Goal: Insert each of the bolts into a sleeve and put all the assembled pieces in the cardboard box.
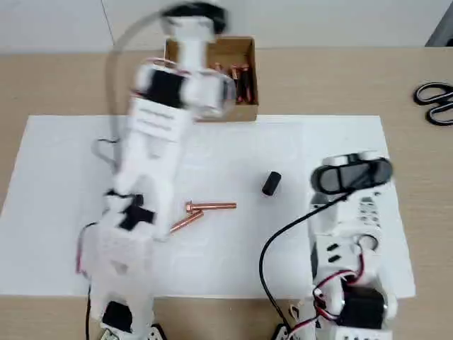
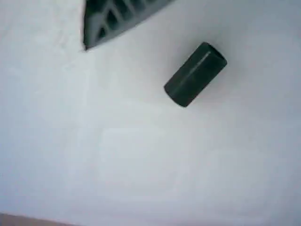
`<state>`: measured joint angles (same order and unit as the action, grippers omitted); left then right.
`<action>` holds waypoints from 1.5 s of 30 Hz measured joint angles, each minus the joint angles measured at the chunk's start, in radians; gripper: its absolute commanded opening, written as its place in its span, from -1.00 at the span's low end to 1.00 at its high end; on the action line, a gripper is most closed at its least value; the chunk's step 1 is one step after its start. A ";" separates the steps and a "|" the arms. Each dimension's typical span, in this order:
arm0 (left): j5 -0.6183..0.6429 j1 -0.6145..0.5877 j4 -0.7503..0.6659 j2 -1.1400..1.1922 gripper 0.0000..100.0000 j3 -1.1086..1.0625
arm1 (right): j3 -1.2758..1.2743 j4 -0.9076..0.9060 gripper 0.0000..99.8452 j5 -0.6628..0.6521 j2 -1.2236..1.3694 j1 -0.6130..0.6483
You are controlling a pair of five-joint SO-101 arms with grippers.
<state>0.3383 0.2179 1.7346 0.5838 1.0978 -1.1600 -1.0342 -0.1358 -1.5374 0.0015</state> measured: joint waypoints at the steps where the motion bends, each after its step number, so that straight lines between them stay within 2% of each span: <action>1: 0.000 -0.020 0.000 -0.034 -0.99 -0.052 | -0.012 0.023 -0.71 0.000 0.000 0.034; 6: 0.000 -0.064 0.000 -0.215 -0.99 -0.364 | -0.098 0.135 -0.71 0.011 0.041 0.149; 10: 0.000 -0.086 0.000 -0.382 -0.99 -0.571 | -0.089 0.192 -0.71 0.123 0.178 0.170; 18: 0.000 -0.087 -0.002 -0.789 -0.99 -0.806 | 0.107 0.198 -0.71 0.196 0.479 0.170; 21: 0.000 -0.087 -0.020 -0.924 -0.99 -0.902 | 0.232 0.141 -0.71 0.269 0.572 0.172; 29: -0.002 -0.107 -0.190 -1.223 -0.99 -1.235 | 0.560 -0.078 -0.70 0.468 0.895 0.278; 36: -0.038 -0.293 -0.404 -1.465 -0.99 -1.577 | 0.825 -0.273 -0.70 0.577 1.152 0.281; 41: -0.077 -0.327 -0.543 -1.657 -0.99 -1.751 | 0.908 -0.334 -0.70 0.628 1.263 0.281; 45: -0.077 -0.330 -0.600 -1.765 -0.99 -1.844 | 0.911 -0.342 -0.70 0.666 1.321 0.281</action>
<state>0.2616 -0.1120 1.1347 -1.1807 -0.7465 -0.2486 -1.3763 0.5301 -0.2163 0.2823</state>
